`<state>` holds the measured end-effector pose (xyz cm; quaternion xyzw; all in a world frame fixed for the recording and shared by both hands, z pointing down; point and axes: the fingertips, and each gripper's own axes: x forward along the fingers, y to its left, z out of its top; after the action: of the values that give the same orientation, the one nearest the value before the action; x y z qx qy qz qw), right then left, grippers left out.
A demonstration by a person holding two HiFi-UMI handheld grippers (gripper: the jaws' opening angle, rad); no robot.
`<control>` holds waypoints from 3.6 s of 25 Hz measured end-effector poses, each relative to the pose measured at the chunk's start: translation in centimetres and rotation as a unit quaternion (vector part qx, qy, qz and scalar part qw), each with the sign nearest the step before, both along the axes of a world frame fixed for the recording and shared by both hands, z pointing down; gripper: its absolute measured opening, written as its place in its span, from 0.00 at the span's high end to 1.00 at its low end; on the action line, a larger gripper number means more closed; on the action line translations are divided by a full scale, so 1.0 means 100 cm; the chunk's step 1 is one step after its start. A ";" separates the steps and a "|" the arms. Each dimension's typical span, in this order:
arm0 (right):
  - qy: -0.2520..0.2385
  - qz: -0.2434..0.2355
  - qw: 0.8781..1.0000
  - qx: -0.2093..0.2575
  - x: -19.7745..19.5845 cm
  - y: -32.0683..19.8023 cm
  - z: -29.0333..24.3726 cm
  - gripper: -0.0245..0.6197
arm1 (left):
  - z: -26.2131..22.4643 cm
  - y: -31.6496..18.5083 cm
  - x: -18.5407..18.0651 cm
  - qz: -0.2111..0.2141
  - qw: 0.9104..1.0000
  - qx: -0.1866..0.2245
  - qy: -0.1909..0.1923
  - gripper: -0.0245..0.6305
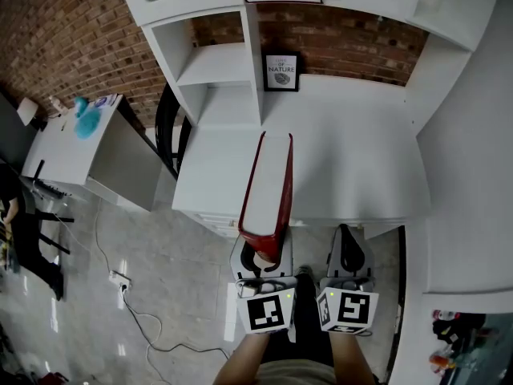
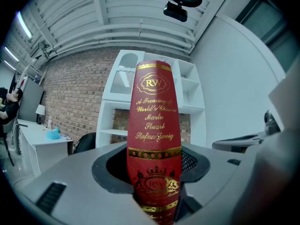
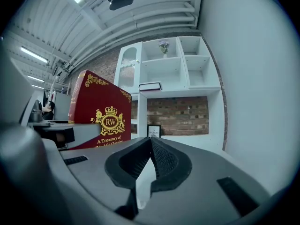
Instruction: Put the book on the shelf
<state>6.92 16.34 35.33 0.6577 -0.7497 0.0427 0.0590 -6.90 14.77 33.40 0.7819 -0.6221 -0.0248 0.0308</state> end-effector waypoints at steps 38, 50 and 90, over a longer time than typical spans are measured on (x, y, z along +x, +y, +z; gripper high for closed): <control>-0.019 -0.039 0.999 -0.004 0.081 -0.196 0.006 0.94 | 0.008 -0.192 0.083 -0.040 0.999 -0.012 -0.022 0.59; -0.016 -0.034 0.999 -0.008 0.067 -0.250 0.010 0.94 | 0.017 -0.250 0.070 -0.033 0.999 -0.018 -0.018 0.59; -0.006 -0.011 0.999 -0.033 0.030 -0.367 0.059 0.94 | 0.079 -0.387 0.038 -0.017 0.999 -0.036 -0.021 0.59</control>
<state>9.93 -20.36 41.20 0.6469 -0.7554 0.0711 0.0769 -3.13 -23.91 41.27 0.7700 -0.6363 0.0133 0.0456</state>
